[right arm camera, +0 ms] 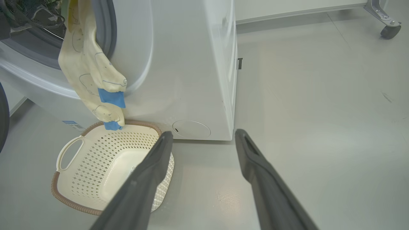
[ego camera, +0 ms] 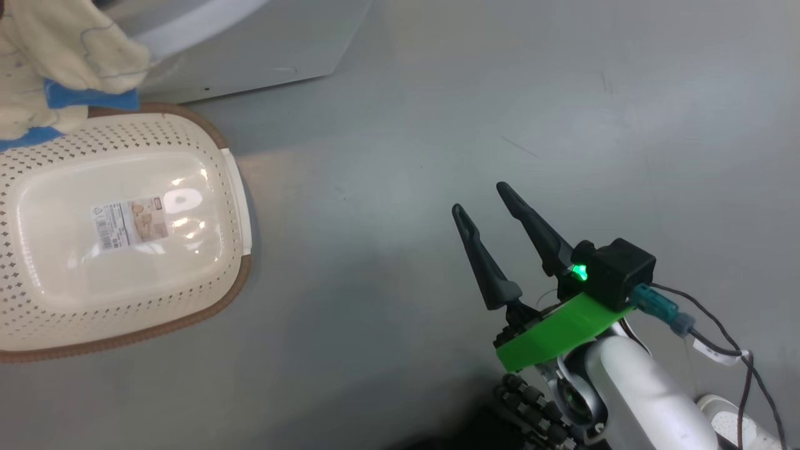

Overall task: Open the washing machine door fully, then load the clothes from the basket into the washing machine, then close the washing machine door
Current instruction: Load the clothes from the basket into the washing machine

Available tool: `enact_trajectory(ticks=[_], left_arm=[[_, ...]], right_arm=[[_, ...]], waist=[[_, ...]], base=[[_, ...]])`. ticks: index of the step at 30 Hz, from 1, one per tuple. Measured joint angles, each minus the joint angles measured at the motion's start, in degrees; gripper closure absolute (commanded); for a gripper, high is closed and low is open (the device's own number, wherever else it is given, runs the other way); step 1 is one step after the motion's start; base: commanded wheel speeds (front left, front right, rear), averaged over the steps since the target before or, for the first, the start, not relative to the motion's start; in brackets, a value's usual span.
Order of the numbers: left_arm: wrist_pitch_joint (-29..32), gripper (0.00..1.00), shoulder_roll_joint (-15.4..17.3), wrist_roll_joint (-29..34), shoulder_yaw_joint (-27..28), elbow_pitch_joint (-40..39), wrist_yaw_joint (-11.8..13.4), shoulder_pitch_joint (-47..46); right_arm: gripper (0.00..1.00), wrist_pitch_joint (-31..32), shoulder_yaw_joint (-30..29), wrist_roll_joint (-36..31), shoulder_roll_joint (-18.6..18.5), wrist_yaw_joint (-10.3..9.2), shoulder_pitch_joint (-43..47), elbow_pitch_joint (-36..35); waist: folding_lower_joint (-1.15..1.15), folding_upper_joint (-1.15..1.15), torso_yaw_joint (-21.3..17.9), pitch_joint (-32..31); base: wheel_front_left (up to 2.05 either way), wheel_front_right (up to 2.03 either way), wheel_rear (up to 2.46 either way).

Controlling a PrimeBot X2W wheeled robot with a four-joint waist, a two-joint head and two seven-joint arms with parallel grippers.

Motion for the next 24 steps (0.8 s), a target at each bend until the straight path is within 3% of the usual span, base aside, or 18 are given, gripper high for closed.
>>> enact_trajectory(ticks=[17,20,24], left_arm=[[-0.2,1.0,3.9,1.98,1.66,-13.88,5.44,-0.15],[-0.51,1.0,3.94,2.57,1.29,-12.69,5.32,-0.19],[0.59,1.0,3.87,3.19,-0.67,-4.17,3.97,-0.41]], right_arm=[[0.0,0.0,0.33,0.09,0.01,0.0,0.12,-0.71],[0.0,0.0,0.31,0.09,0.01,0.0,0.11,-0.71],[0.0,0.0,0.41,0.09,0.02,0.0,0.12,-0.66]], waist=[[0.0,0.0,-2.13,4.0],[0.0,0.0,-2.25,4.15],[0.0,0.0,-2.08,3.6]], base=[[0.0,0.0,0.0],[0.0,0.0,0.0],[0.0,0.0,0.0]])
